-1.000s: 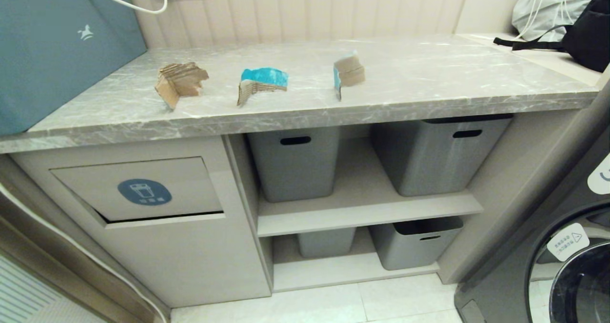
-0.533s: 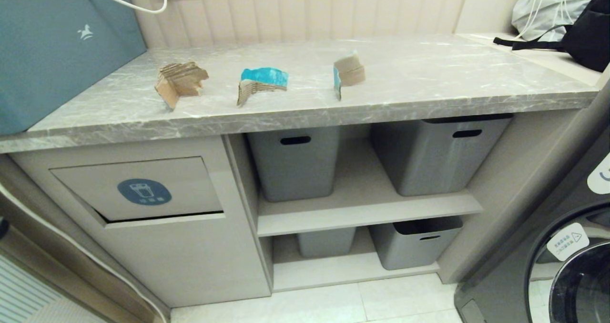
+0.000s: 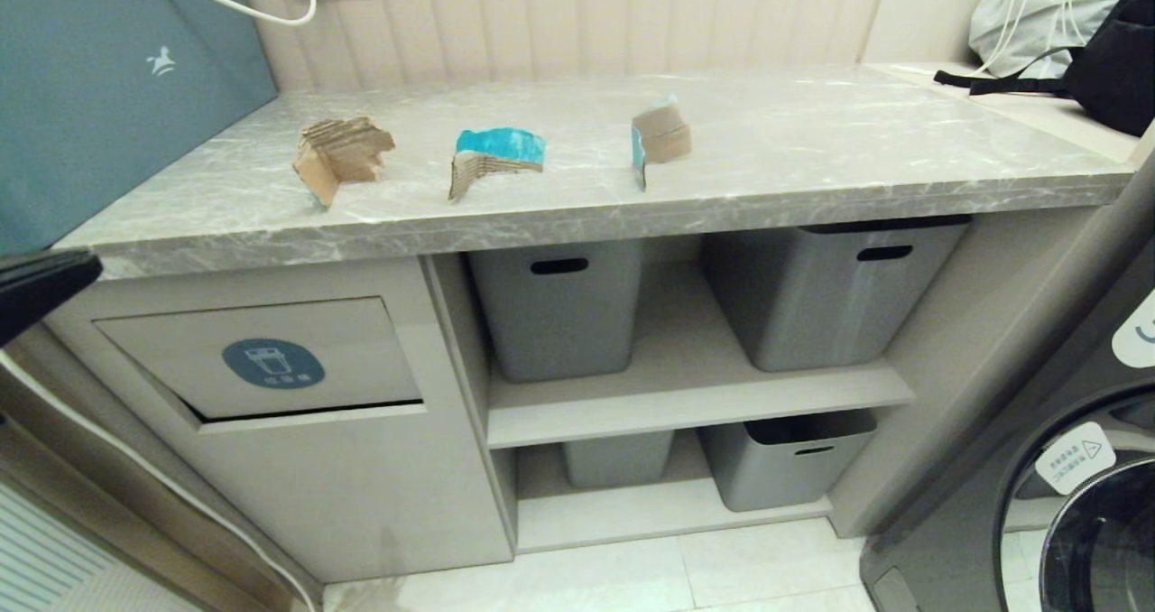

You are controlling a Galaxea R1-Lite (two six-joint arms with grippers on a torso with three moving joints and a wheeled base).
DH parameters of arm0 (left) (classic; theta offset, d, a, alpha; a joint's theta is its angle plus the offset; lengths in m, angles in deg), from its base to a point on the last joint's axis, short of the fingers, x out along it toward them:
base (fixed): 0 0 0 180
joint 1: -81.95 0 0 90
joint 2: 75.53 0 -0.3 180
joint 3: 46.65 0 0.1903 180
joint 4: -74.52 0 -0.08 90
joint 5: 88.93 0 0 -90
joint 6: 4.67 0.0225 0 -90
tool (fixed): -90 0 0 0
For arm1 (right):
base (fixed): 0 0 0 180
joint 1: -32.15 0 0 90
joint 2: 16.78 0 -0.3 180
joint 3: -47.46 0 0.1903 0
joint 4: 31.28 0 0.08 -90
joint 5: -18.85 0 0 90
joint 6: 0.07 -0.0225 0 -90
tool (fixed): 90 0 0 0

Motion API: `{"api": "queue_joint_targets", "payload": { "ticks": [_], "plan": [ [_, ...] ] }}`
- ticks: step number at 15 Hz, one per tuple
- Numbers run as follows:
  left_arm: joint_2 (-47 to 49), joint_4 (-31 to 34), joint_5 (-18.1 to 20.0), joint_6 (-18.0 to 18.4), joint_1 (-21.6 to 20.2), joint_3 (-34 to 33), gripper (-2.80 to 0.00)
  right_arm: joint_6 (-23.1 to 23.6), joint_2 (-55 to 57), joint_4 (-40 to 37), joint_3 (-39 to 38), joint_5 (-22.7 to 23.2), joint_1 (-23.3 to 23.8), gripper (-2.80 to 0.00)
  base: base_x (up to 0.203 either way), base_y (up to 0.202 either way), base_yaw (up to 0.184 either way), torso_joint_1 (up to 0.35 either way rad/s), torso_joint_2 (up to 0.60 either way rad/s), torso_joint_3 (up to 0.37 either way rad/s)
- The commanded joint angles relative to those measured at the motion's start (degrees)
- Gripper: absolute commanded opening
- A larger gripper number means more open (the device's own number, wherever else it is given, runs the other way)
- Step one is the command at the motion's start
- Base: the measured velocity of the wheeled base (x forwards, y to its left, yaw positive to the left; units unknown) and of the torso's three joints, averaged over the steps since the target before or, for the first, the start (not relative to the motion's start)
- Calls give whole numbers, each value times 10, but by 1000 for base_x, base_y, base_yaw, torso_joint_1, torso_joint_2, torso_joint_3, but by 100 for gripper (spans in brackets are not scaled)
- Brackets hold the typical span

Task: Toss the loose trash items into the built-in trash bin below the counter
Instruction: Pick up the garbage

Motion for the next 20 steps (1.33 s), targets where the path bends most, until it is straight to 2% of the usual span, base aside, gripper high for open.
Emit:
{"api": "queue_joint_targets", "payload": {
  "ticks": [1,4,6,9,12,13,17,20],
  "plan": [
    [56,-2,1,-2,5,22,-280,0,0,0,0,0,0,-280,0,0,0,0,0,0],
    [104,3,1,-49,33,112,-280,0,0,0,0,0,0,-280,0,0,0,0,0,0],
    [135,4,0,-62,48,156,-280,0,0,0,0,0,0,-280,0,0,0,0,0,0],
    [143,4,-2,-38,46,148,-280,0,0,0,0,0,0,-280,0,0,0,0,0,0],
    [154,4,-12,-34,46,150,-280,0,0,0,0,0,0,-280,0,0,0,0,0,0],
    [159,3,-13,-34,45,151,0,0,0,0,0,0,0,-280,0,0,0,0,0,0],
    [176,4,-51,-33,42,152,0,0,0,0,0,0,0,-280,0,0,0,0,0,0],
    [190,3,-55,-34,41,161,0,0,0,0,0,0,0,-280,0,0,0,0,0,0]
  ]
}}
